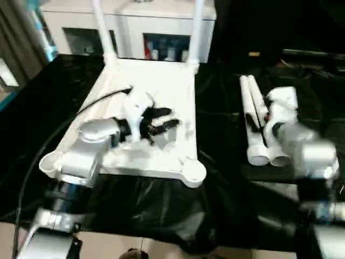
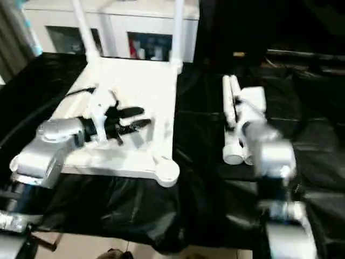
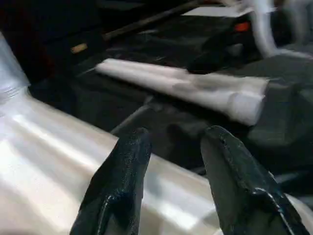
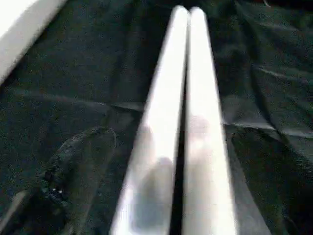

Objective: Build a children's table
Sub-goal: Rotate table base, then pick table leg

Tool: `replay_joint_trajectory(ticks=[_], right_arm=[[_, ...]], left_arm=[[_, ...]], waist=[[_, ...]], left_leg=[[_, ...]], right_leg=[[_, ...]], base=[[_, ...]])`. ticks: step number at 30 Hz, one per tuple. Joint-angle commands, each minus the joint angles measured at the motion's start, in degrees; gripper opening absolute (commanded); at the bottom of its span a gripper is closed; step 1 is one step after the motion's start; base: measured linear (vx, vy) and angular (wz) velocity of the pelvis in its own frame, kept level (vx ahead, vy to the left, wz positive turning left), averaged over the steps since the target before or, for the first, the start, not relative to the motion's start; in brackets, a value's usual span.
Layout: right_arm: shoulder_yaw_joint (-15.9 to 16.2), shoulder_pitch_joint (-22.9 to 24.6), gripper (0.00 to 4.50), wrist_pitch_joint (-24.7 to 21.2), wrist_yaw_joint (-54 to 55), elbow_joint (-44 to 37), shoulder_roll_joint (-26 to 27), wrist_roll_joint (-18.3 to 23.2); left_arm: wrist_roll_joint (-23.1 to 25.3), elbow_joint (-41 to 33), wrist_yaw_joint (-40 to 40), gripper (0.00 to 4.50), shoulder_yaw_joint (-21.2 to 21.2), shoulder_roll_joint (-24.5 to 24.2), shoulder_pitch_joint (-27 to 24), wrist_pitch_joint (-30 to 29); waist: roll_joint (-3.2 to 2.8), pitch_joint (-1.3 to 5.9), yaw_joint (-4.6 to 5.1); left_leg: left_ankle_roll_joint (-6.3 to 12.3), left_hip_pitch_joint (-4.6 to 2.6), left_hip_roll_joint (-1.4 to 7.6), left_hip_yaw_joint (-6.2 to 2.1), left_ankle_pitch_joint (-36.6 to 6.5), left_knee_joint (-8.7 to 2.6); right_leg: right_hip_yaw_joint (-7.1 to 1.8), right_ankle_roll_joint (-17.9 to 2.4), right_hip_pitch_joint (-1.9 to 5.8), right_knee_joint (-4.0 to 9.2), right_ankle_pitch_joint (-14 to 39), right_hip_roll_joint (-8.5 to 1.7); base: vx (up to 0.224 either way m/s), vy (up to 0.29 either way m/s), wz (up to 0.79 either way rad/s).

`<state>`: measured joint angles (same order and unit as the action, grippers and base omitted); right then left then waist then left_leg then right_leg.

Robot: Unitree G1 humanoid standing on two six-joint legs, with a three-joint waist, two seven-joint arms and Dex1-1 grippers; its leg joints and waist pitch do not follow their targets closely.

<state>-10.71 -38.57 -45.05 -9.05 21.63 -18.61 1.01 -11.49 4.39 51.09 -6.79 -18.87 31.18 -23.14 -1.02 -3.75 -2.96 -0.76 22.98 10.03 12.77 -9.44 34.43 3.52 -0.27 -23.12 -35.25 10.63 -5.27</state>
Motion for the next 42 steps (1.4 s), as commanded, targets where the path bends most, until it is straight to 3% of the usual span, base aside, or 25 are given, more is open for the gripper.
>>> replay_joint_trajectory(ticks=[1,6,10,18,32,37,42], right_arm=[[-0.3,-2.1,4.46,-3.9,0.0,3.6,-0.6,0.7],[0.1,-4.7,4.46,-8.0,-1.9,7.1,-0.7,2.1],[-0.1,-5.6,4.46,-7.5,-2.7,9.2,-0.8,2.6],[0.4,-7.5,4.46,-7.9,-4.4,12.9,-1.3,3.4],[-2.1,-11.7,4.46,-7.3,-5.0,27.6,-1.1,5.1],[-1.9,-13.8,4.02,-5.0,-4.9,33.1,-1.4,4.9],[-1.7,-14.8,3.65,-3.5,-4.8,35.9,-1.6,4.5]], left_arm=[[-1.3,-4.3,2.4,2.04,-1.9,-1.6,-0.9,-3.9],[-1.8,-8.1,4.0,2.04,-3.8,-3.2,-1.7,-7.8],[-2.6,-10.2,4.1,2.04,-4.2,-3.6,-2.1,-9.5],[-3.1,-12.7,3.9,2.04,-5.3,-4.4,-2.4,-12.2],[-4.3,-16.1,6.0,2.04,-7.5,-6.7,-2.6,-15.0],[-5.1,-18.2,7.7,2.04,-8.9,-9.1,-2.7,-16.2],[-5.2,-20.0,8.8,2.42,-10.2,-10.8,-3.1,-17.9]], waist=[[0.29,4.52,-0.04],[0.23,4.6,-0.09],[0.41,4.56,-0.22],[0.33,4.52,-0.37],[0.61,4.63,-0.56],[0.82,4.52,-0.48],[0.99,4.31,-0.4]], left_leg=[[-2.44,-2.12,2.85,-2.09,-11.4,-3.96],[-1.46,-2.1,2.8,-1.93,-8.9,-3.73],[-1.83,-2.19,2.9,-1.83,-9.0,-3.67],[-3.0,-2.28,2.85,-1.91,-10.4,-3.73],[-2.2,-2.05,2.85,-1.75,-8.7,-3.37],[-2.67,-2.14,2.83,-1.73,-10.0,-3.34],[-3.44,-2.14,2.85,-1.8,-11.9,-3.35]], right_leg=[[-2.66,-11.2,2.28,3.84,10.7,-3.18],[-2.59,-12.3,2.39,3.6,7.5,-2.89],[-2.6,-12.7,2.38,3.48,7.4,-2.97],[-2.6,-11.6,2.36,3.65,9.9,-2.96],[-2.44,-12.8,2.46,3.32,8.7,-2.97],[-2.44,-12.6,2.28,3.45,11.1,-3.04],[-2.5,-11.4,2.08,3.68,14.7,-3.11]], base=[[0.0,0.0,0.0],[0.0,0.0,0.0],[0.0,0.0,0.0],[0.0,0.0,0.0],[0.0,0.0,0.0],[0.0,0.0,0.0],[0.0,0.0,0.0]])
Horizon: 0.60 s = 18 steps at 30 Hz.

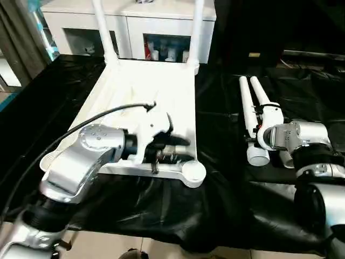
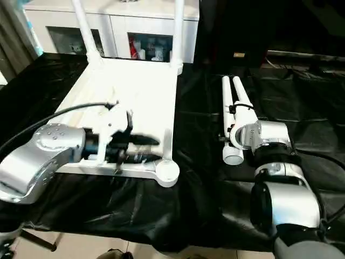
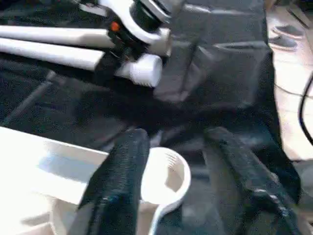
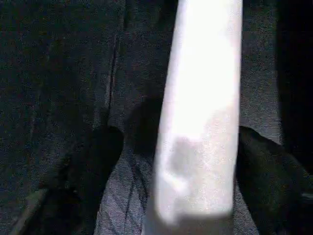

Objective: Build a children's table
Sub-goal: Pick table leg

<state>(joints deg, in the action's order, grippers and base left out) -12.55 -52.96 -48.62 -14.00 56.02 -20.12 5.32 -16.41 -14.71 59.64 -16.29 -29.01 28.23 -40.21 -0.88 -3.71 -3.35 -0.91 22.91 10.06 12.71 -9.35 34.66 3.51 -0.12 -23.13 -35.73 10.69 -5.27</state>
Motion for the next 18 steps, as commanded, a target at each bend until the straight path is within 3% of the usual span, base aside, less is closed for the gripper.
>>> replay_joint_trajectory(ticks=[1,9,13,18], right_arm=[[0.1,-0.5,3.55,0.1,0.1,1.6,-0.1,0.2],[-0.6,-1.3,2.84,3.1,1.6,4.5,-0.1,0.3],[-1.5,-1.5,2.65,4.4,2.4,5.0,-0.2,0.8],[-4.5,-0.1,2.11,5.3,3.3,0.8,-0.1,3.3]], left_arm=[[-0.3,-1.0,0.3,2.51,-0.8,-0.7,-0.1,-1.0],[-0.1,-1.1,-0.1,3.17,-1.7,-1.5,0.0,-1.3],[-0.3,-0.7,-0.8,3.25,-1.3,-0.9,0.2,-1.7],[0.1,5.3,-7.1,3.72,1.9,4.6,2.5,0.3]], waist=[[0.81,4.28,-0.01],[0.69,4.23,0.19],[0.71,4.31,0.21],[0.89,4.35,0.22]], left_leg=[[-3.39,-2.08,2.83,-1.77,-12.1,-3.56],[-4.23,-2.03,2.73,-1.94,-13.9,-3.59],[-4.06,-2.0,2.68,-1.96,-13.8,-3.53],[-3.48,-1.85,2.57,-1.87,-13.3,-3.46]], right_leg=[[-2.51,-11.5,2.07,4.15,15.0,-3.15],[-2.48,-10.9,1.85,4.21,16.4,-3.02],[-2.48,-10.8,1.92,4.17,16.0,-3.01],[-2.52,-10.7,2.07,4.3,15.1,-2.87]], base=[[0.0,0.0,0.0],[0.0,0.0,0.0],[0.0,0.0,0.0],[0.0,0.0,0.0]])
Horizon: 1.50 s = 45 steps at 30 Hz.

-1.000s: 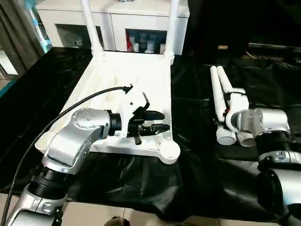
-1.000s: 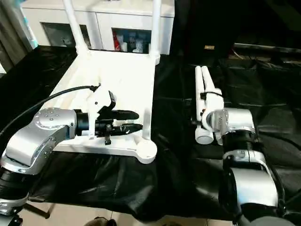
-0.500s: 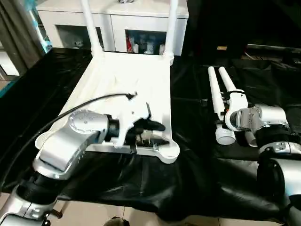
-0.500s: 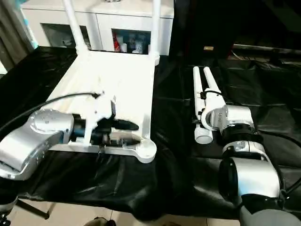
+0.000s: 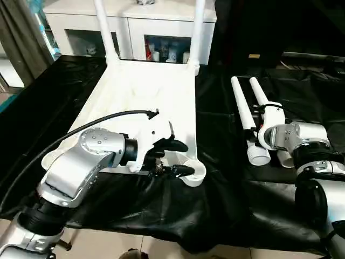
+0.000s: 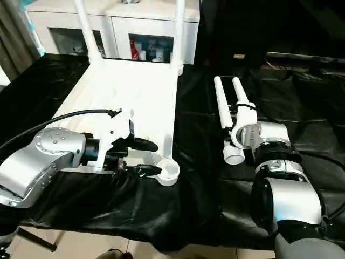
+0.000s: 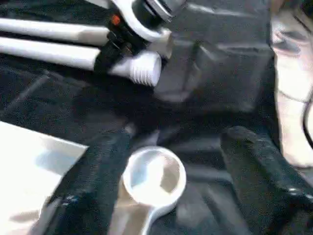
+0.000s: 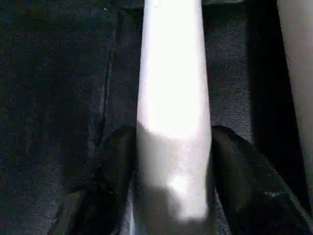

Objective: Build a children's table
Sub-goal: Pick table leg

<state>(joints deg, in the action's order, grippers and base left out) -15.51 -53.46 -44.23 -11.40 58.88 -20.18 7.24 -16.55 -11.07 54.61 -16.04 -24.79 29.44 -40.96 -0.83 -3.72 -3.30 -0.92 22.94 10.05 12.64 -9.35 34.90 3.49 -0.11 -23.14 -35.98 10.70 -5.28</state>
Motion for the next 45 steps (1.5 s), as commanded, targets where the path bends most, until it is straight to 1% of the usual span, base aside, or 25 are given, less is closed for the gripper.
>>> replay_joint_trajectory(ticks=[1,2,3,4,6,7,8,9,10,12,15,19,20,21,23,24,25,28,35,36,37,39,41,44,45], right_arm=[[-2.5,0.8,2.11,1.6,1.0,-3.1,0.2,2.1],[-3.0,1.7,2.01,1.9,1.1,-4.8,0.5,2.6],[-4.0,3.3,1.96,3.0,1.1,-7.5,1.2,3.6],[-4.0,3.3,1.96,3.0,1.1,-7.5,1.2,3.6],[-5.7,6.8,1.91,5.8,0.2,-13.4,3.1,5.7],[-5.7,6.8,1.91,5.8,0.2,-13.4,3.1,5.7],[-6.4,9.7,1.89,10.3,-2.4,-18.2,4.8,7.8],[-6.4,11.4,1.88,13.1,-4.7,-21.4,5.8,9.0],[-6.7,13.3,1.88,16.1,-7.6,-25.1,7.2,10.8],[-5.1,17.5,1.88,19.6,-14.6,-33.7,9.7,14.1],[-2.5,21.8,1.87,19.4,-19.8,-41.8,12.0,17.4],[-0.6,24.3,1.87,18.8,-22.3,-46.4,13.7,19.5],[1.4,25.8,1.87,18.7,-24.1,-49.1,14.5,20.3],[2.2,26.4,1.87,18.7,-24.9,-50.2,14.8,20.6],[3.8,27.2,1.87,18.7,-26.0,-51.4,15.0,20.8],[6.2,28.3,1.87,19.0,-27.4,-52.8,15.2,20.4],[7.0,28.7,1.87,19.2,-27.9,-53.3,15.3,20.2],[11.5,29.4,1.87,21.2,-29.1,-52.7,14.6,15.7],[13.7,27.9,1.87,22.9,-23.8,-49.9,13.7,10.3],[13.8,27.6,1.87,23.1,-23.2,-49.5,13.7,10.0],[14.0,27.4,1.87,23.5,-22.7,-49.2,13.6,9.8],[14.3,27.3,1.87,23.8,-22.6,-49.1,13.7,9.5],[14.3,27.1,1.87,23.8,-22.6,-49.1,13.8,9.4],[14.7,26.6,1.87,24.0,-22.2,-48.9,14.0,9.1],[14.7,26.6,1.87,24.0,-22.2,-48.9,14.0,9.1]], left_arm=[[0.7,3.0,-3.2,3.72,2.2,1.3,1.7,2.2],[1.0,4.6,-4.7,3.87,3.0,2.4,2.4,3.0],[1.1,6.7,-6.6,3.97,4.1,3.9,3.4,3.7],[1.1,6.7,-6.6,3.97,4.1,3.9,3.4,3.7],[-0.1,9.6,-9.1,4.19,6.5,6.6,5.1,3.7],[-0.1,9.6,-9.1,4.19,6.5,6.6,5.1,3.7],[-1.3,11.3,-10.7,4.33,8.3,8.6,6.4,3.3],[-2.1,12.4,-11.8,4.42,9.4,9.9,7.4,3.1],[-3.1,13.8,-13.0,4.47,10.8,11.5,8.5,2.7],[-6.2,17.0,-15.0,4.5,13.9,14.7,11.0,1.1],[-10.3,21.7,-16.4,4.5,17.6,18.2,14.1,-0.5],[-12.8,26.5,-17.2,4.5,20.1,20.2,16.6,-2.3],[-13.2,29.9,-18.2,4.5,21.4,21.3,18.0,-2.1],[-13.1,31.3,-18.6,4.5,21.8,21.7,18.6,-1.9],[-13.0,33.0,-19.4,4.5,22.4,22.1,19.3,-1.3],[-12.8,35.3,-20.7,4.5,23.4,22.8,20.4,-0.3],[-12.7,36.1,-21.1,4.5,23.8,23.1,20.8,0.0],[-14.8,37.9,-22.8,4.5,26.4,24.3,22.3,0.1],[-16.1,38.9,-24.4,4.5,28.5,24.5,23.5,-0.2],[-16.2,38.8,-24.5,4.22,28.7,24.6,23.6,-0.3],[-16.4,38.6,-24.8,4.16,29.0,24.7,23.5,-0.5],[-16.8,38.2,-25.1,4.16,29.1,24.9,23.4,-1.0],[-17.0,38.0,-25.5,3.81,29.1,25.1,23.3,-1.3],[-17.2,37.9,-26.3,3.7,29.2,25.5,23.0,-1.5],[-17.2,37.9,-26.3,3.52,29.2,25.5,23.0,-1.5]], waist=[[0.87,4.52,0.05],[0.92,4.57,0.02],[0.46,4.56,-0.05],[0.68,4.8,-0.15],[-0.05,4.91,-0.21],[0.25,4.79,-0.1],[0.13,5.09,-0.2],[0.13,4.89,-0.34],[0.13,5.06,-0.35],[0.31,5.05,-0.47],[0.19,4.84,-0.64],[0.09,4.57,-0.79],[0.34,4.43,-0.73],[0.21,4.5,-0.91],[0.18,4.47,-0.94],[0.24,4.54,-0.98],[0.28,4.5,-1.08],[0.49,4.63,-1.23],[0.34,4.65,-1.76],[0.34,4.68,-1.75],[0.86,4.67,-1.74],[0.52,4.67,-1.89],[0.51,4.72,-1.85],[0.58,4.76,-1.86],[0.56,4.76,-1.85]], left_leg=[[-3.22,-1.95,2.51,-1.75,-12.6,-3.59],[-3.02,-1.82,2.56,-1.86,-12.1,-3.64],[-2.7,-1.78,2.48,-1.78,-11.6,-3.62],[-2.47,-1.89,2.53,-1.79,-10.7,-3.52],[-1.9,-1.77,2.48,-1.91,-9.5,-3.48],[-1.51,-1.69,2.36,-1.68,-9.5,-3.52],[-1.31,-1.68,2.49,-1.93,-8.9,-3.43],[-0.49,-1.65,2.46,-1.61,-9.7,-3.4],[-0.42,-1.72,2.65,-1.85,-9.7,-3.38],[1.5,-1.38,2.64,-2.05,-9.0,-3.52],[2.81,-1.53,2.57,-1.93,-9.4,-3.51],[1.56,-1.9,2.62,-2.05,-12.0,-3.72],[1.43,-1.82,2.59,-2.07,-12.7,-3.85],[1.25,-1.89,2.59,-2.17,-12.9,-3.8],[0.9,-1.71,2.73,-2.39,-12.9,-4.08],[0.65,-1.77,2.91,-2.51,-13.0,-4.17],[0.67,-1.74,2.8,-2.39,-12.9,-4.1],[0.75,-1.5,2.89,-2.49,-11.5,-4.09],[1.41,-1.63,2.85,-2.35,-9.9,-4.01],[1.51,-1.64,2.85,-2.34,-9.8,-3.98],[1.67,-1.61,2.88,-2.28,-9.6,-4.02],[1.89,-1.62,2.92,-2.31,-9.2,-4.0],[2.36,-1.59,2.97,-2.32,-8.6,-3.99],[2.87,-1.51,2.94,-2.31,-8.0,-3.92],[3.05,-1.55,2.93,-2.28,-7.9,-3.9]], right_leg=[[-2.53,-10.6,2.13,4.52,14.1,-2.88],[-2.49,-10.6,2.29,4.41,13.6,-2.97],[-2.48,-10.4,2.25,4.48,12.6,-2.87],[-2.48,-10.4,2.34,4.3,11.2,-2.91],[-2.37,-11.3,2.46,4.02,8.7,-2.88],[-2.42,-11.1,2.45,4.32,8.2,-2.65],[-2.31,-11.9,2.65,3.88,7.2,-2.93],[-2.43,-11.7,2.53,4.35,6.8,-2.97],[-2.41,-12.0,2.65,4.08,6.4,-3.15],[-2.2,-12.7,3.04,4.0,5.2,-3.16],[-2.15,-13.4,2.89,4.39,6.9,-3.02],[-2.15,-12.3,2.53,5.23,13.3,-3.14],[-2.14,-11.8,2.51,5.56,14.6,-3.15],[-2.13,-11.5,2.53,5.52,15.0,-3.22],[-2.07,-10.8,2.58,5.56,15.4,-3.26],[-2.11,-10.9,2.55,5.46,15.1,-3.41],[-2.14,-10.6,2.51,5.52,14.7,-3.33],[-2.17,-11.1,2.68,5.19,12.4,-3.53],[-2.22,-11.8,2.58,4.99,10.3,-3.48],[-2.22,-11.9,2.6,4.94,10.0,-3.46],[-2.19,-12.0,2.64,4.96,9.7,-3.47],[-2.21,-12.0,2.66,4.88,9.5,-3.58],[-2.18,-12.4,2.75,4.76,8.0,-3.56],[-2.18,-12.8,2.85,4.63,6.8,-3.59],[-2.18,-12.9,2.84,4.65,6.7,-3.58]], base=[[0.0,0.0,0.0],[0.0,0.0,0.0],[0.0,0.0,0.0],[0.0,0.0,0.0],[0.0,0.0,0.0],[0.0,0.0,0.0],[0.0,0.0,0.0],[0.0,0.0,0.0],[0.0,0.0,0.0],[0.0,0.0,0.0],[0.0,0.0,0.0],[0.0,0.0,0.0],[0.0,0.0,0.0],[0.0,0.0,0.0],[0.0,0.0,0.0],[0.0,0.0,0.0],[0.0,0.0,0.0],[0.0,0.0,0.0],[0.0,0.0,0.0],[0.0,0.0,0.0],[0.0,0.0,0.0],[0.0,0.0,0.0],[0.0,0.0,0.0],[0.0,0.0,0.0],[0.0,0.0,0.0]])
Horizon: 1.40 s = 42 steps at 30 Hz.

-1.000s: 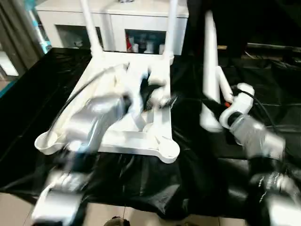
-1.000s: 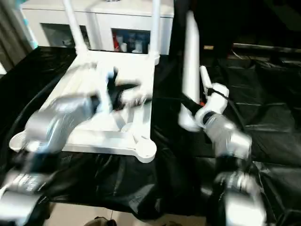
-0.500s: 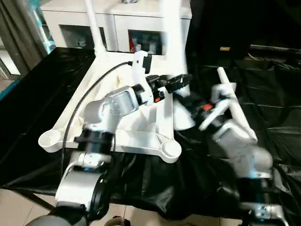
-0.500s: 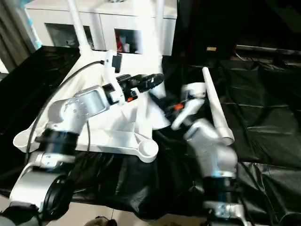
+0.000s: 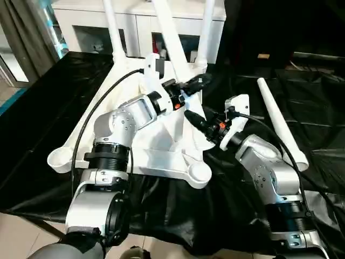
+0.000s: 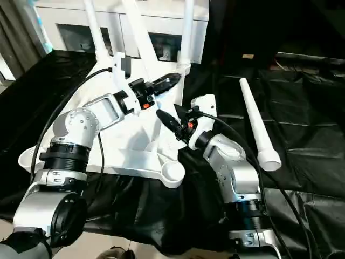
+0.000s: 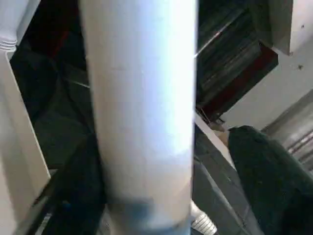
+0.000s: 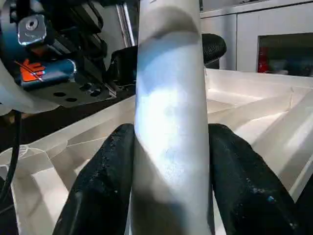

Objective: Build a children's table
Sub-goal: Pick table leg

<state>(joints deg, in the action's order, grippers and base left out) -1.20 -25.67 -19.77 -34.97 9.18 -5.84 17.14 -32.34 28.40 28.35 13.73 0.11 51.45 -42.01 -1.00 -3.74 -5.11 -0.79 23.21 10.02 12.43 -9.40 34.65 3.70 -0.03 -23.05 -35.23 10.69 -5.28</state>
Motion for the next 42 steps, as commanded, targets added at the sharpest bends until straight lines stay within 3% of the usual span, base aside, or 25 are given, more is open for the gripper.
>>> replay_joint_trajectory(ticks=[1,8,22,29,30,31,32,36,38,42], right_arm=[[0.7,-1.3,1.87,-0.4,1.4,0.8,-0.3,-0.9],[1.5,-1.7,1.87,0.3,1.4,1.1,-0.1,-1.4],[2.0,-2.7,1.87,0.2,1.7,1.5,0.1,-1.4],[2.5,-2.6,1.87,0.3,1.4,1.0,-0.5,-1.9],[2.0,-2.7,1.87,-0.7,0.4,0.9,-0.4,-0.4],[2.0,-2.7,2.43,-0.8,0.4,0.9,-0.4,-0.3],[1.4,-2.9,2.57,-2.1,-0.8,0.6,-0.6,1.2],[-0.6,-3.8,2.91,-8.8,-7.0,-1.9,-3.9,7.5],[-0.4,-4.1,3.04,-12.0,-11.1,-2.3,-6.9,9.3],[1.4,-4.7,3.34,-17.8,-19.7,-2.9,-13.7,11.6]], left_arm=[[-1.4,-1.6,-0.1,3.41,-0.6,0.8,0.9,-0.4],[-0.2,-1.5,-1.9,2.94,-0.4,1.5,0.8,0.4],[0.1,-2.2,-3.2,1.95,-0.7,1.2,0.5,1.3],[-0.1,-2.5,-1.5,1.88,-1.6,1.0,0.3,1.4],[0.0,-2.5,-0.8,1.88,-1.9,0.8,0.3,1.6],[0.0,-2.5,-0.8,1.88,-2.0,0.8,0.3,1.6],[0.3,-2.5,0.7,1.88,-2.6,0.3,0.3,2.0],[1.4,-2.8,9.7,1.87,-6.8,-3.4,0.5,2.3],[1.3,-2.6,14.1,1.86,-8.4,-5.2,1.1,1.7],[1.4,-1.9,21.6,1.86,-10.9,-8.6,3.0,1.3]], waist=[[0.73,4.76,-0.05],[0.66,4.7,0.06],[0.84,4.67,0.02],[0.84,4.68,0.02],[0.86,4.67,0.03],[0.83,4.69,0.0],[0.82,4.67,0.05],[0.75,4.78,-0.26],[1.14,4.71,-0.17],[1.2,4.72,-0.34]], left_leg=[[3.03,-1.86,2.96,-2.04,-7.9,-3.65],[2.34,-1.92,3.02,-2.1,-8.9,-3.76],[2.71,-1.87,3.01,-2.06,-8.4,-3.73],[2.59,-1.89,3.0,-2.05,-8.3,-3.72],[2.66,-1.84,2.97,-2.06,-8.4,-3.74],[2.66,-1.87,3.0,-2.07,-8.4,-3.72],[2.72,-1.87,3.0,-2.05,-8.4,-3.74],[3.41,-2.05,3.16,-2.05,-7.5,-3.67],[3.57,-1.93,3.05,-2.0,-6.9,-3.71],[3.42,-1.91,2.96,-1.88,-6.8,-3.5]], right_leg=[[-2.4,-13.0,2.74,3.96,7.0,-3.59],[-2.39,-12.7,2.7,4.06,8.0,-3.5],[-2.44,-12.5,2.71,4.05,8.1,-3.56],[-2.45,-12.3,2.69,4.08,8.2,-3.55],[-2.45,-12.3,2.75,4.09,8.2,-3.56],[-2.46,-12.3,2.74,4.08,8.2,-3.6],[-2.46,-12.3,2.71,4.11,8.2,-3.57],[-2.5,-12.7,2.76,3.92,7.7,-3.57],[-2.4,-13.2,2.91,3.71,6.5,-3.46],[-2.5,-13.1,3.04,3.76,7.2,-3.7]], base=[[0.0,0.0,0.0],[0.0,0.0,0.0],[0.0,0.0,0.0],[0.0,0.0,0.0],[0.0,0.0,0.0],[0.0,0.0,0.0],[0.0,0.0,0.0],[0.0,0.0,0.0],[0.0,0.0,0.0],[0.0,0.0,0.0]])
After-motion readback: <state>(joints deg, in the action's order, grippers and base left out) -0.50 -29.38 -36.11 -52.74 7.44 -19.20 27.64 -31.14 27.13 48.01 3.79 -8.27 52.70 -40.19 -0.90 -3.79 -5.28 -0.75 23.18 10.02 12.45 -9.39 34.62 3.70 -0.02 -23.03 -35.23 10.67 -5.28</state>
